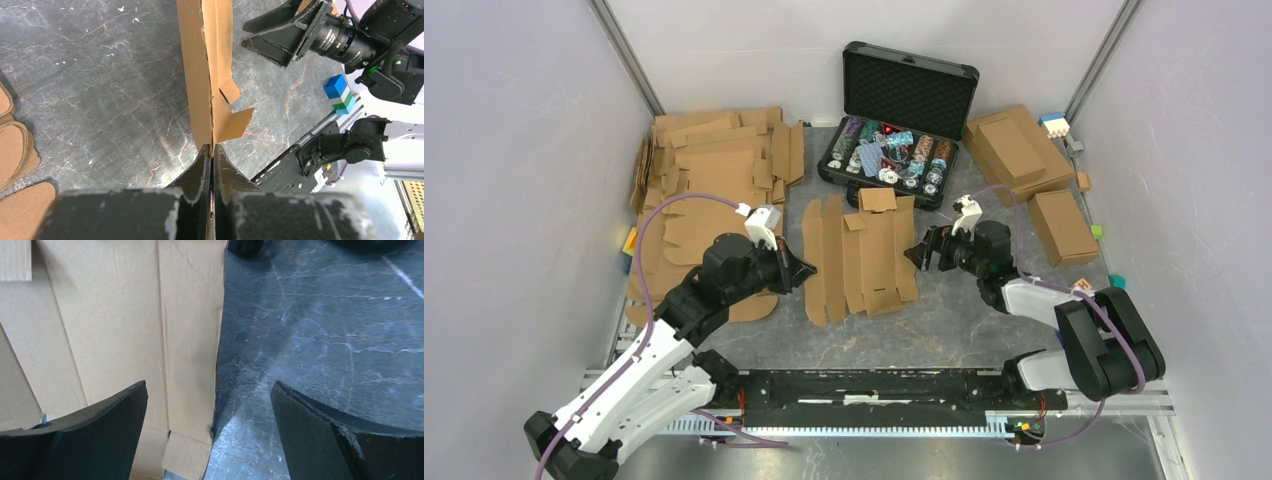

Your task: Fold the paper box

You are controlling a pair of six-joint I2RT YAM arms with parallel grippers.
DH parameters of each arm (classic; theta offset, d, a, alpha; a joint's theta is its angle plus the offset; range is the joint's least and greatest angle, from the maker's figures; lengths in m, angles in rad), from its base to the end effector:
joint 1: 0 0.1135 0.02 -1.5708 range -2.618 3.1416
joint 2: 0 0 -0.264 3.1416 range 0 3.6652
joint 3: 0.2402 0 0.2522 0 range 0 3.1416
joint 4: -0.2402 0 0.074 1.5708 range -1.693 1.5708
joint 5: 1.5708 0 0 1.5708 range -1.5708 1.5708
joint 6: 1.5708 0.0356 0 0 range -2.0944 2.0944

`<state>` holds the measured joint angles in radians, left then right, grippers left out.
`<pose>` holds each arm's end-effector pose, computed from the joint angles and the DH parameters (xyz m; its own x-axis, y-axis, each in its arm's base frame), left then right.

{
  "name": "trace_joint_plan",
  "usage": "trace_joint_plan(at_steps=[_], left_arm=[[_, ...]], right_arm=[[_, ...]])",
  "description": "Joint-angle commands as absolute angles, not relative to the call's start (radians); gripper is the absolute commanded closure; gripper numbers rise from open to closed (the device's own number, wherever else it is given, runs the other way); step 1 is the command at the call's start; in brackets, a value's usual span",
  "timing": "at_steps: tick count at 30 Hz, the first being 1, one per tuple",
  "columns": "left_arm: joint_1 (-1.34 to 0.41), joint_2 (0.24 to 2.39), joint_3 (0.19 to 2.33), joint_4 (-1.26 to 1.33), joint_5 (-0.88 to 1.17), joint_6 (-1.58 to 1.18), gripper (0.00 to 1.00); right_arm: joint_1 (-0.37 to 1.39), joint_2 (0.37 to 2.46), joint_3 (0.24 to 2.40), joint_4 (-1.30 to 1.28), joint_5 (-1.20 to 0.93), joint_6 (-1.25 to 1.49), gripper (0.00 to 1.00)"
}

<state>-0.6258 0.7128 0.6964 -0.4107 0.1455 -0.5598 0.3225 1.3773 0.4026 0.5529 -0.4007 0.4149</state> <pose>0.1312 -0.1012 0.2969 -0.6490 -0.1792 -0.7394 0.4035 0.7429 -0.5342 0.2363 0.0936 0.1598 -0.6090 0.1878 -0.7706 -0.4194 0.7483 0.5139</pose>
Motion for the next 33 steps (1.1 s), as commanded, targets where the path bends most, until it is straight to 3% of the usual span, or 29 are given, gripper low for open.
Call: trace_joint_plan(at_steps=[1, 5, 10, 13, 23, 25, 28, 31, 33], left_arm=[[-0.632, 0.724, 0.696, -0.387, 0.207, -0.493, 0.98], [-0.636, 0.748, 0.699, -0.390, 0.222, -0.477, 0.98], [-0.641, 0.774, 0.715, -0.419, 0.197, -0.453, 0.98], [-0.645, 0.779, 0.717, -0.417, 0.190, -0.454, 0.98], [-0.653, 0.755, 0.710, -0.418, 0.158, -0.455, 0.98], [-0.653, 0.756, 0.708, -0.419, 0.150, -0.459, 0.98], [-0.653, 0.743, 0.706, -0.457, 0.073, -0.474, 0.85], [-0.653, 0.707, 0.689, -0.508, -0.082, -0.519, 0.54], [-0.653, 0.671, 0.663, -0.495, -0.129, -0.535, 0.40]], right_arm=[[0.312, 1.317, 0.380, 0.588, -0.319, 0.432, 0.02], [0.309, 1.329, 0.307, 0.741, -0.278, 0.496, 0.02], [0.300, 1.408, 0.350, 0.734, -0.406, 0.453, 0.02], [0.293, 1.429, 0.321, 0.862, -0.521, 0.494, 0.10], [0.294, 1.406, 0.306, 0.915, -0.573, 0.508, 0.86], [0.296, 1.386, 0.304, 0.899, -0.563, 0.492, 0.96], [0.296, 1.344, 0.293, 0.892, -0.553, 0.473, 1.00], [0.299, 1.288, 0.274, 0.899, -0.550, 0.446, 1.00], [0.304, 1.254, 0.266, 0.889, -0.539, 0.426, 1.00]])
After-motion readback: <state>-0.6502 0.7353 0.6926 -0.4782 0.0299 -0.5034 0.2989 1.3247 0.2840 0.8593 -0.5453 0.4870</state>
